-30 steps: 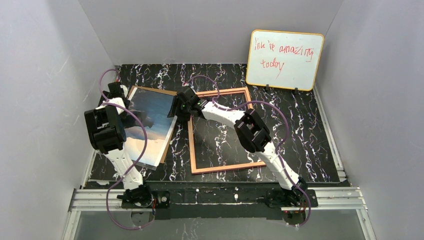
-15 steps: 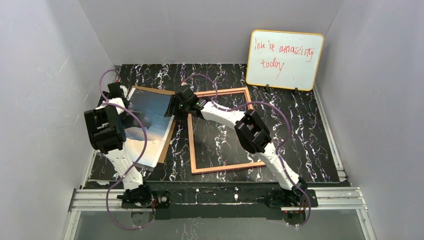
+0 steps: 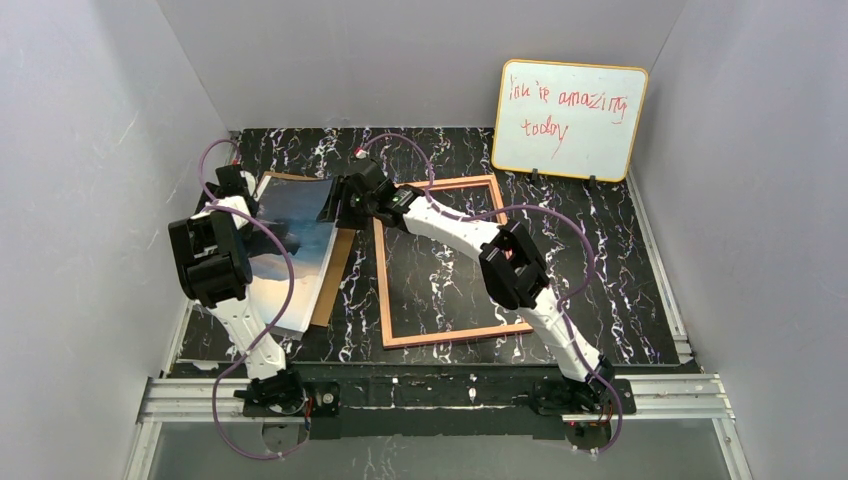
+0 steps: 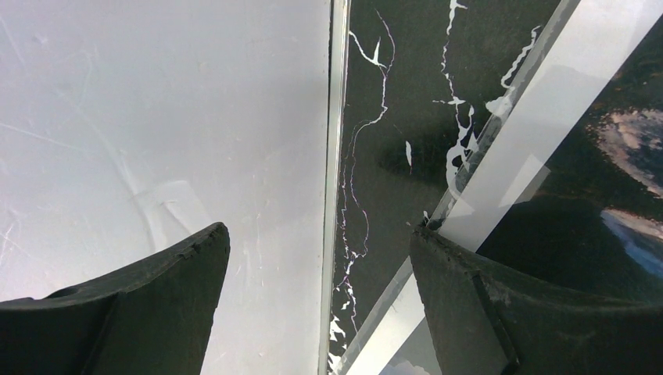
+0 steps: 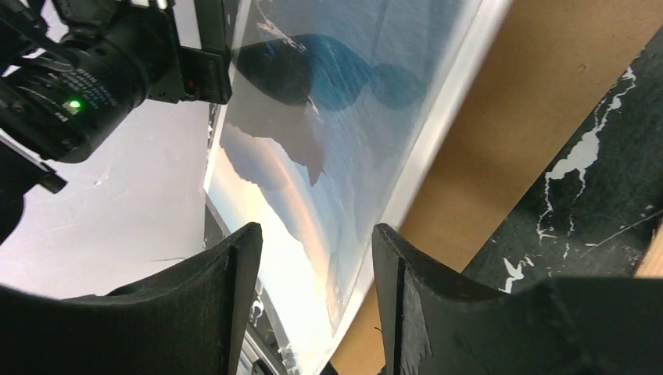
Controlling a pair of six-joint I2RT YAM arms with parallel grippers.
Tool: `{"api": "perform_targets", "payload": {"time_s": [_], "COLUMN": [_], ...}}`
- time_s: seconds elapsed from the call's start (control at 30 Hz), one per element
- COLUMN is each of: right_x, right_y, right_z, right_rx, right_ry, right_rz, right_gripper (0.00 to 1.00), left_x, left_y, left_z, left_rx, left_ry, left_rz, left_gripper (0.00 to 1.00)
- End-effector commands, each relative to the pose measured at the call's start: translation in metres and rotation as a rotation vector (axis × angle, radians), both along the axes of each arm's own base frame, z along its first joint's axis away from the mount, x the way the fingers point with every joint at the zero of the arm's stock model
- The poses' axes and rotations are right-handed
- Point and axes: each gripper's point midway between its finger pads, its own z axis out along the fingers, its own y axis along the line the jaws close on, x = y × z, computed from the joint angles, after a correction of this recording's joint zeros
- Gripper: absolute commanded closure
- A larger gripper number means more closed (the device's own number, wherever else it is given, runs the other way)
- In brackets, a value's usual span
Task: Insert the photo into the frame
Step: Pick up the photo frame item at the center of the board.
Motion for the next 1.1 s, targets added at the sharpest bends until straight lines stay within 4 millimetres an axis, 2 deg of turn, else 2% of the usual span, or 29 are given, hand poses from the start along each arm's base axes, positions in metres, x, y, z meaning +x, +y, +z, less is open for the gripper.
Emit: {"api": "perform_targets", "payload": {"time_s": [0.0, 0.3, 0.43, 0.6, 0.87, 1.0, 1.07], "right_x": [-0.015, -0.012, -0.011, -0.016, -0.005, -0.006, -0.005], "right_y": [0.018, 0.016, 0.019, 0.032, 0.038, 0.036, 0.033], "right_z": [0.046, 0.024, 0.026, 0.032, 0.034, 0.032, 0.036], "right_rx": [0.078, 0.033, 0.091, 0.259, 0.289, 0.28, 0.273], "right_ry": [-0.019, 0.004, 0.003, 0.038, 0.002, -0.001, -0.02], "right_rz": [0.038, 0.035, 0.049, 0.098, 0.076, 0.072, 0.071], "right_gripper": [0.39, 0.38, 0.37, 0.38, 0.45, 0.55, 0.67], "left_x": [-0.063, -0.063, -0.064, -0.066, -0.069, -0.069, -0.065], "left_y": [-0.046, -0.052, -0.054, -0.063, -0.071, -0.07, -0.068], "left_z": [-0.077, -0.077, -0.077, -0.076, -0.079, -0.077, -0.07], "left_rx": [-0.227, -0.241, -0.255, -0.309, -0.357, -0.355, -0.352], "left_ry": [0.293, 0.307, 0.311, 0.322, 0.35, 0.354, 0.344], "left_rz": [-0.05, -0.068, -0.074, -0.086, -0.1, -0.103, -0.103], "left_gripper": [0.15, 0.15, 0.15, 0.15, 0.16, 0.16, 0.14]}}
